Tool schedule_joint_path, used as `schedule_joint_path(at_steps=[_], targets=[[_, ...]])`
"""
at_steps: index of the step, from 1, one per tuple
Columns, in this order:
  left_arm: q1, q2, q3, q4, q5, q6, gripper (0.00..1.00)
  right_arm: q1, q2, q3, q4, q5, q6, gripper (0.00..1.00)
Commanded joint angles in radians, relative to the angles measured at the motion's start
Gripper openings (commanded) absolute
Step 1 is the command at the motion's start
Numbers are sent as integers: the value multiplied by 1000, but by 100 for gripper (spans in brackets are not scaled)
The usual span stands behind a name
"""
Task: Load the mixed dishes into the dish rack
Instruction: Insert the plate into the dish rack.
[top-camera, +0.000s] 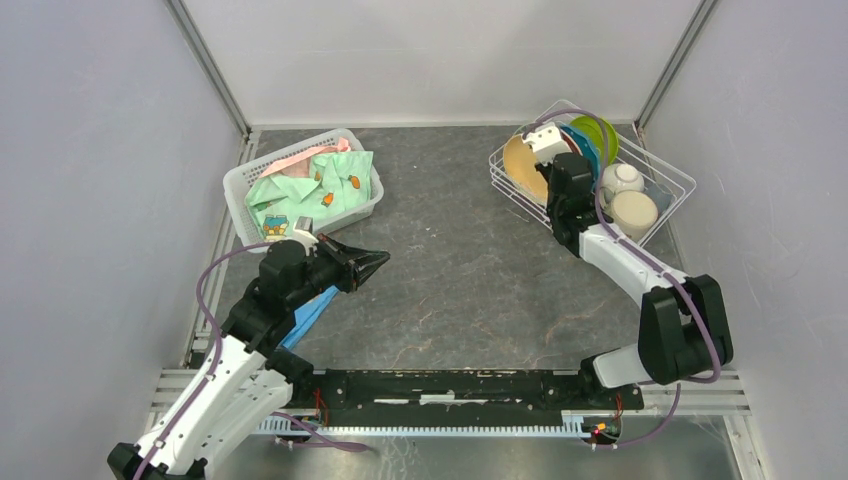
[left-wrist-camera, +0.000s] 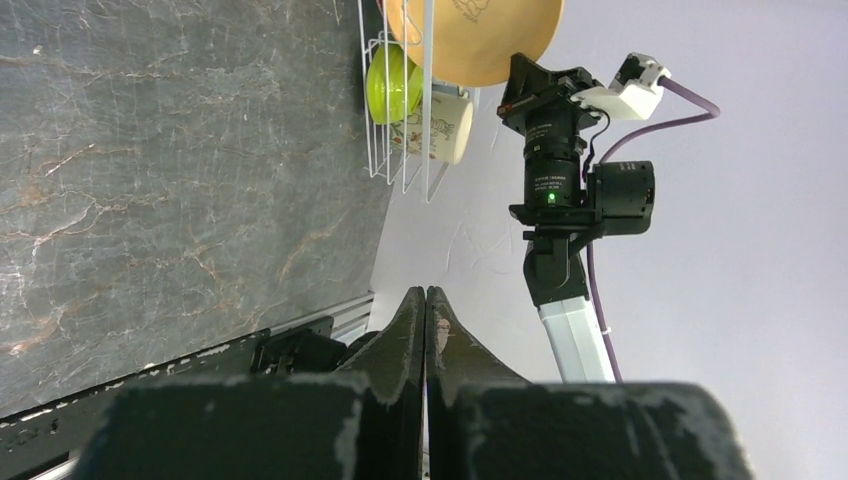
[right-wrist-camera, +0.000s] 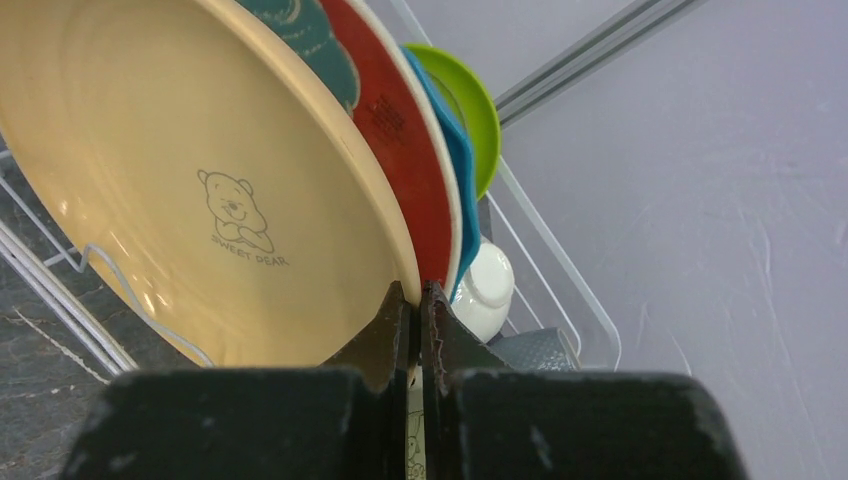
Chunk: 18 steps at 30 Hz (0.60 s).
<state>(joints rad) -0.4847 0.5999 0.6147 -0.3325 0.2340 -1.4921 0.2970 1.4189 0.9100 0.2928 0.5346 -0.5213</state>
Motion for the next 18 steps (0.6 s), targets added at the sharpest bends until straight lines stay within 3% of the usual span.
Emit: schedule_joint_path(at_steps=[1, 7, 18], targets=[[-4, 3, -2, 5, -20, -21, 2, -7, 24, 33, 13, -40, 52, 0], [-3, 13, -2, 4, -30, -21, 2, -21, 37, 16, 4, -73, 93, 1], [-4, 28, 1, 3, -44, -21, 2, -32, 42, 40, -47, -108, 117, 14]])
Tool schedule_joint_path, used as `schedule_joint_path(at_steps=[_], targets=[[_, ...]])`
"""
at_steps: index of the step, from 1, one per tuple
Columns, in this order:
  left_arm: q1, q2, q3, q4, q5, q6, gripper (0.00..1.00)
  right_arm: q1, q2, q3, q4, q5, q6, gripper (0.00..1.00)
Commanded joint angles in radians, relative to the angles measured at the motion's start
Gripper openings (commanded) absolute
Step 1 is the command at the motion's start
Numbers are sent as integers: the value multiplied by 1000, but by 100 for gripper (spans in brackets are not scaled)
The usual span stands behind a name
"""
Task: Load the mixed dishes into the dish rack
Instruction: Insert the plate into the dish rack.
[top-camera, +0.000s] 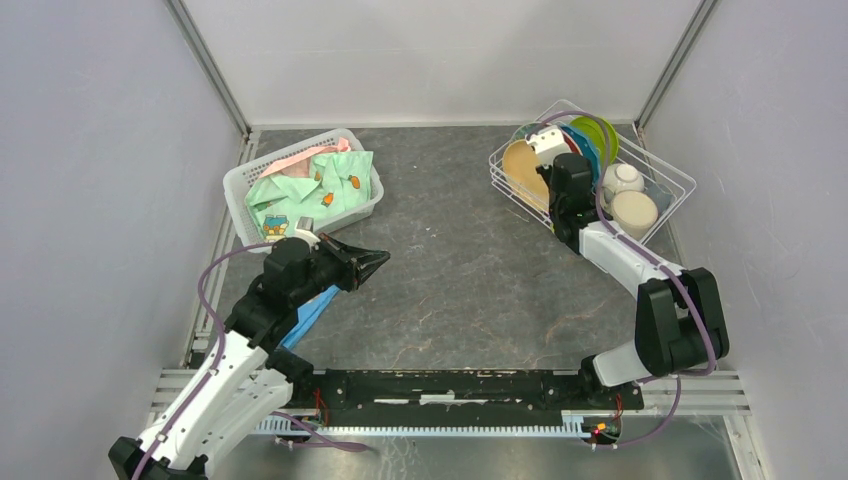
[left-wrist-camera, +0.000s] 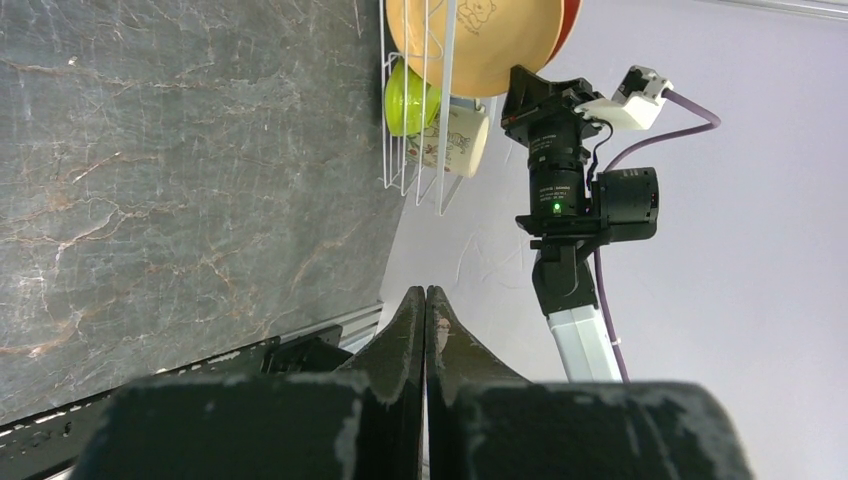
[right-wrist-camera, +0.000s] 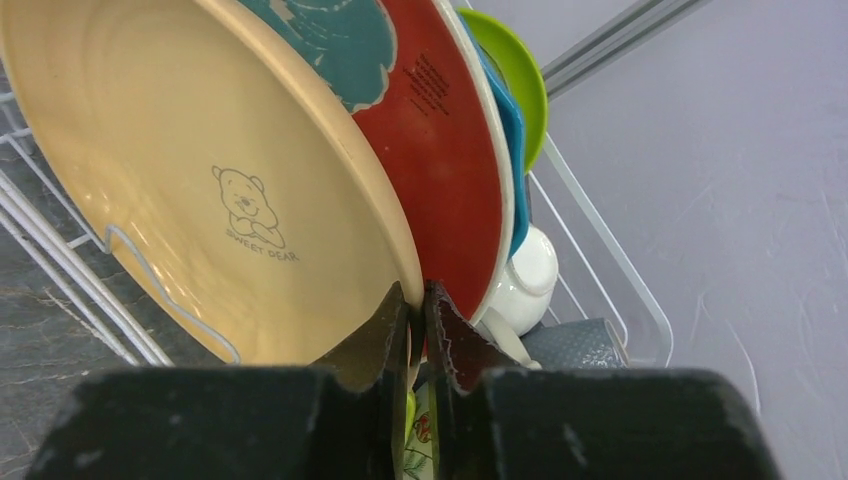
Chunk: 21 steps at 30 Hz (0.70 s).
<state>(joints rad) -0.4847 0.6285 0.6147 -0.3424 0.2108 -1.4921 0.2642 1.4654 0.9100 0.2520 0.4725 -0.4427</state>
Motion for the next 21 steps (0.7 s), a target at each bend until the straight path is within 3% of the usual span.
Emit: schedule_joint_path(at_steps=[1, 13, 21], targets=[[-3, 0, 1, 13, -21, -21, 2, 1, -6, 45, -14, -48, 45, 18], [-3, 4, 3, 12, -39, -21, 2, 0, -74, 127, -159, -59, 129, 54], [-4, 2, 19, 6, -81, -21, 2, 0, -148, 206, -360, -179, 250, 91]])
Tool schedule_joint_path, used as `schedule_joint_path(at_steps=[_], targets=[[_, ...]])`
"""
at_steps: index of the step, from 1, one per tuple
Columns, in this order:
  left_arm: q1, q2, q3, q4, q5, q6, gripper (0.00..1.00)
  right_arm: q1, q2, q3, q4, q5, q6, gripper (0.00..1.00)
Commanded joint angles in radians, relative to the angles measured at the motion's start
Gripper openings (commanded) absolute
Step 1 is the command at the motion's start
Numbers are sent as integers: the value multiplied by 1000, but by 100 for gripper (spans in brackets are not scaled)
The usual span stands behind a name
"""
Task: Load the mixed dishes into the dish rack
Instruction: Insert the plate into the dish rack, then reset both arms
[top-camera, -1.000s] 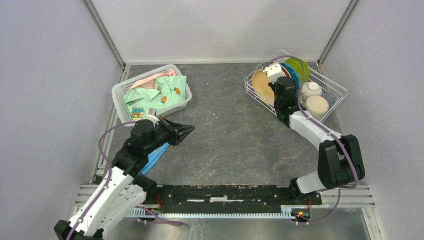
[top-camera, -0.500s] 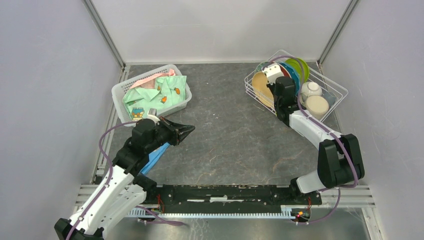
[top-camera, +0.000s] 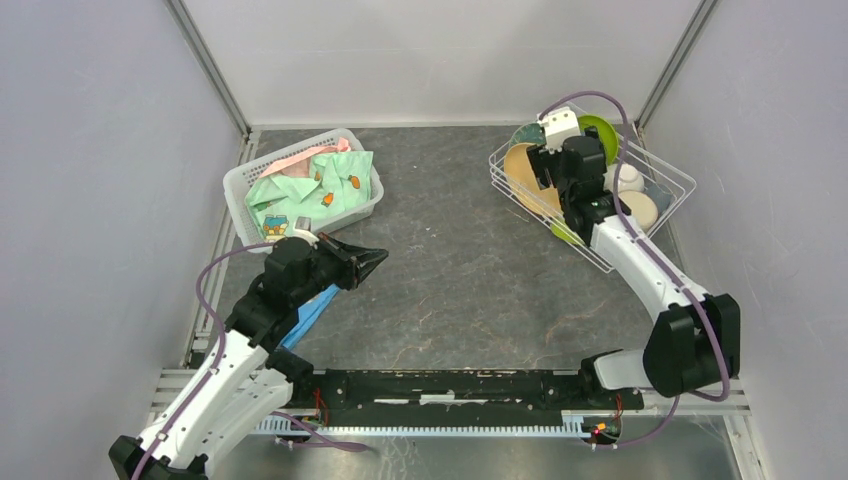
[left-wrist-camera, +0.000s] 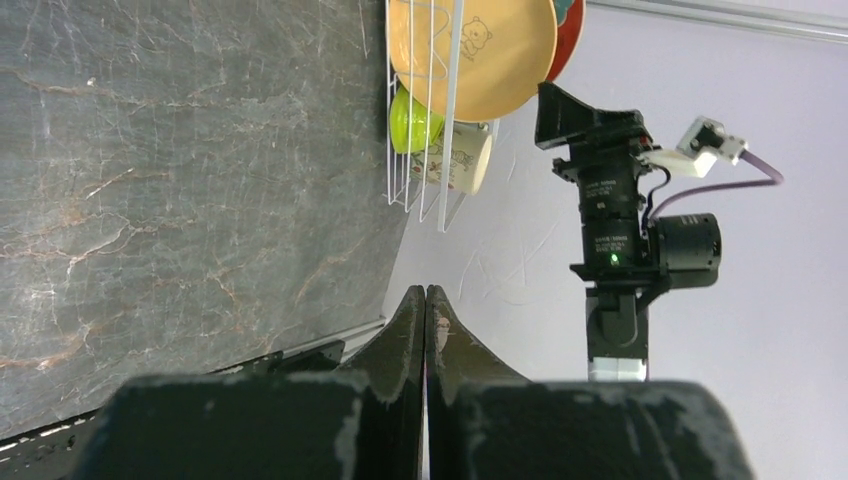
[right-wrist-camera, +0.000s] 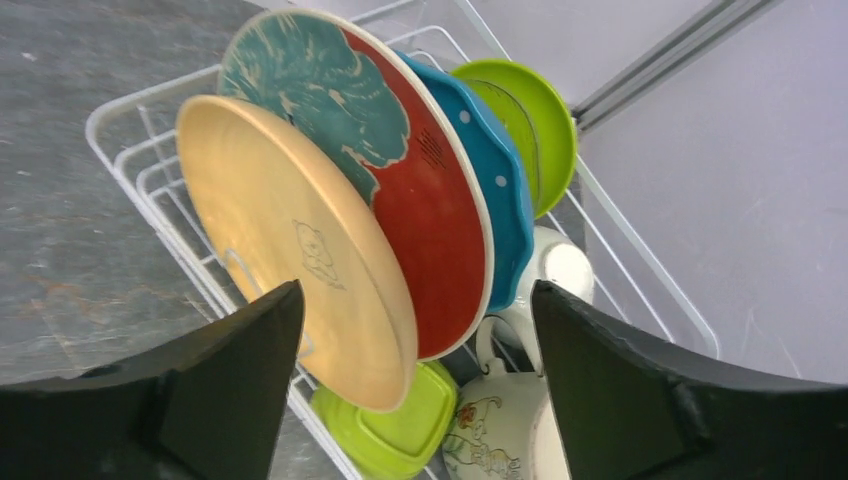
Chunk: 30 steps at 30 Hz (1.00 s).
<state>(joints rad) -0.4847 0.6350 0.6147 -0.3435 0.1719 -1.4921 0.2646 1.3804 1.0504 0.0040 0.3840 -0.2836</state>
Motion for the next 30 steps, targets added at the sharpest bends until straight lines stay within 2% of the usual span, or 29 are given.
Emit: schedule_joint_path(at_steps=[1, 6, 12, 15, 19, 24, 27, 30], targets=[[-3, -7, 23, 8, -51, -21, 2, 0, -75, 66, -129, -116, 114, 98], [-3, -14, 65, -16, -131, -21, 2, 0, -179, 47, -249, -304, 239, 98], [-3, -29, 117, -10, -193, -21, 2, 1, -369, -112, -230, -534, 431, 98], [-3, -35, 140, 7, -163, -21, 2, 1, -445, -189, -237, -683, 483, 98], [-3, -54, 137, 17, -52, -21, 2, 1, -570, -299, -263, -720, 547, 98], [-3, -120, 73, 39, 67, -21, 2, 1, -710, -446, -204, -782, 633, 98], [-3, -178, 15, 38, 69, -21, 2, 2, -771, -513, -170, -806, 696, 98], [-3, -226, -38, 21, 14, -21, 2, 1, -811, -568, -137, -822, 745, 98]])
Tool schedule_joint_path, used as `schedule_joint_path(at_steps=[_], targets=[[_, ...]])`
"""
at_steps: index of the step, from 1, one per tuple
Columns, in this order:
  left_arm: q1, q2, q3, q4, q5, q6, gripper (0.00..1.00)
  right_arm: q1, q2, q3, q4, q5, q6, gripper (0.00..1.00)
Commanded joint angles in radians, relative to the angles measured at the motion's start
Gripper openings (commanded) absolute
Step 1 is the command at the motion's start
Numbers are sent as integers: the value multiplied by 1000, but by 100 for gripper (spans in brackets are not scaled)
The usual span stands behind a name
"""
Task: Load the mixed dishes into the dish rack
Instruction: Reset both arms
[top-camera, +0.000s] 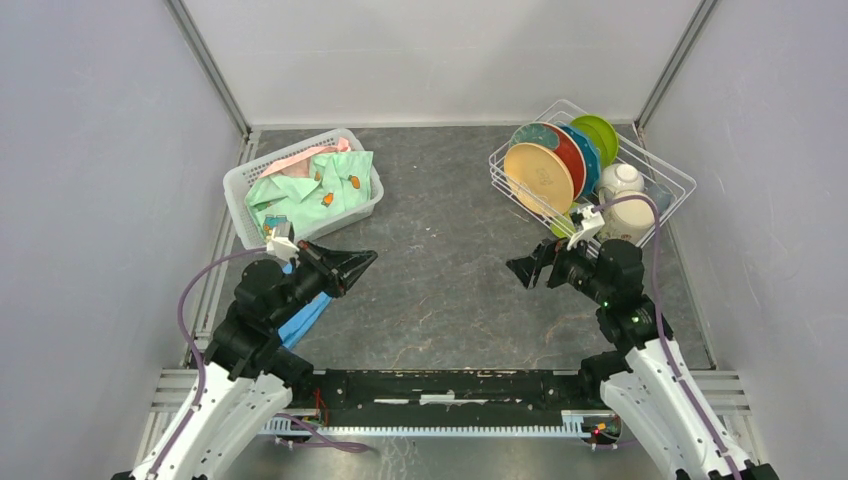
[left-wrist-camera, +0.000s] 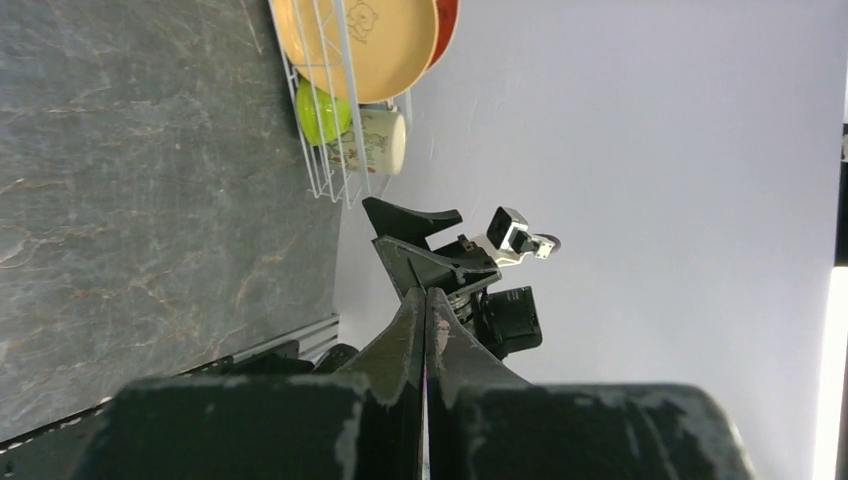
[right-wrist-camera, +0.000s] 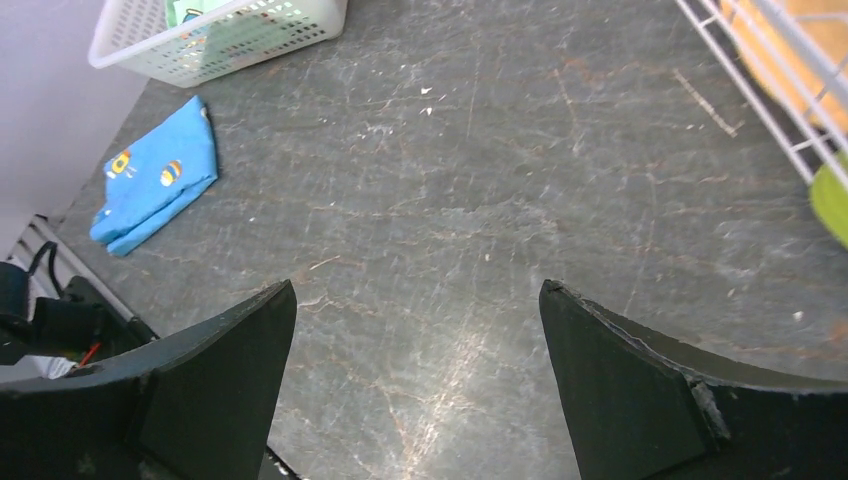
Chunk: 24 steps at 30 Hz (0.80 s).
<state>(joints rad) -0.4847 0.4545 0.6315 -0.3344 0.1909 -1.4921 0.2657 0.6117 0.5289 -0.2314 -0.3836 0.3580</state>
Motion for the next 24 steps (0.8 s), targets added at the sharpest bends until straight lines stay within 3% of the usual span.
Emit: schedule_joint_path(at_steps=[1, 24], targets=[[-3, -55, -66, 3, -14, -21, 2, 0, -52, -54, 102, -54, 113, 98], [-3, -68, -83, -6, -9, -21, 2, 0, -79, -33, 85, 21, 118, 98]])
